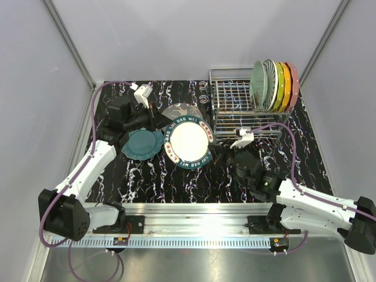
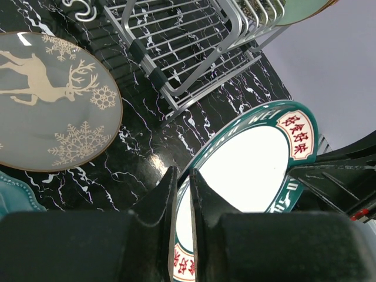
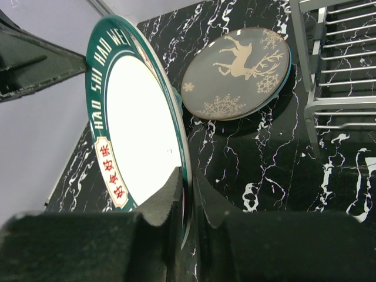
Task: Load the plates into the dish rack
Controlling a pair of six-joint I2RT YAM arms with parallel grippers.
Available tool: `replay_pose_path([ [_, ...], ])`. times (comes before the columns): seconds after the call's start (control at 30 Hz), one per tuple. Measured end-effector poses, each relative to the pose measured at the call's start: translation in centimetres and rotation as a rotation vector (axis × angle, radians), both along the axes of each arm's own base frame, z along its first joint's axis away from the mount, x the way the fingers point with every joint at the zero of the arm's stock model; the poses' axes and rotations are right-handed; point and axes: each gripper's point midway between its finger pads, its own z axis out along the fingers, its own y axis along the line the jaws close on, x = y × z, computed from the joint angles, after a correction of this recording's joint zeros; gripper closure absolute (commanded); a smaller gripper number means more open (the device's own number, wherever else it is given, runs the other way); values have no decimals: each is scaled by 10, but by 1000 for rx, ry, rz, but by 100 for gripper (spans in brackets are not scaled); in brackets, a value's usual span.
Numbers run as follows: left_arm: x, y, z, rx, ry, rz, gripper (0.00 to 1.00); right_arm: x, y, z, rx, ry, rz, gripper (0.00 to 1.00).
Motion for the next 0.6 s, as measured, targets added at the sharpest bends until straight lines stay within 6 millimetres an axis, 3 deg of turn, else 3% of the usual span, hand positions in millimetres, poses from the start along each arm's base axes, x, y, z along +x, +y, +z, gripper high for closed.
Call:
replay_pose_path([
  [0.07,1,0,1,-3,-6,1,82,0,0,-2,-4,6,5,100],
  [0.33,-3,0,-4,20,11,2,64,0,-4,5,-30,10,-7,100],
  [0.6,-6,9,-19,99,42,53,42,3,-22,17,-23,-11,-75,100],
])
